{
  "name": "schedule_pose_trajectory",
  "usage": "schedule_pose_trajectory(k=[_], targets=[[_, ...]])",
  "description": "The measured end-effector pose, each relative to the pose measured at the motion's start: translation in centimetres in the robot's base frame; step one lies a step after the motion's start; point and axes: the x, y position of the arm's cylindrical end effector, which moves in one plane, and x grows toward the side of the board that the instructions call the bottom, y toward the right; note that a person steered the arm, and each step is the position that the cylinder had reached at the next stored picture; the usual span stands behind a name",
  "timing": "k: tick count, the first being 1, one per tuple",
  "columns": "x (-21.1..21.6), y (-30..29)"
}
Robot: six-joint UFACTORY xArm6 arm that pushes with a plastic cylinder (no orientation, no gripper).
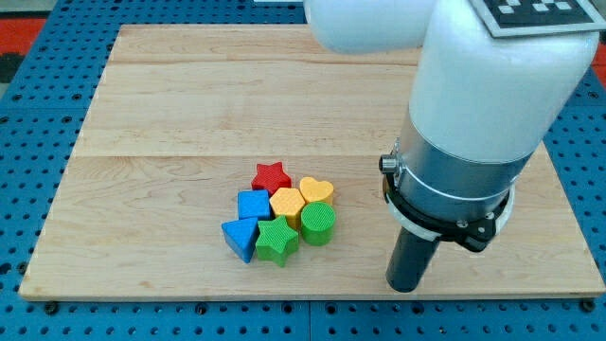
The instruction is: Separate the green blocks from the group of the blocks
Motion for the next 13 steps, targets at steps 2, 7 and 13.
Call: schedule_pose_trajectory(k=[2,7,13], targets=[[1.1,0.0],[-1.0,-18.4],[-5.8,-9.4]])
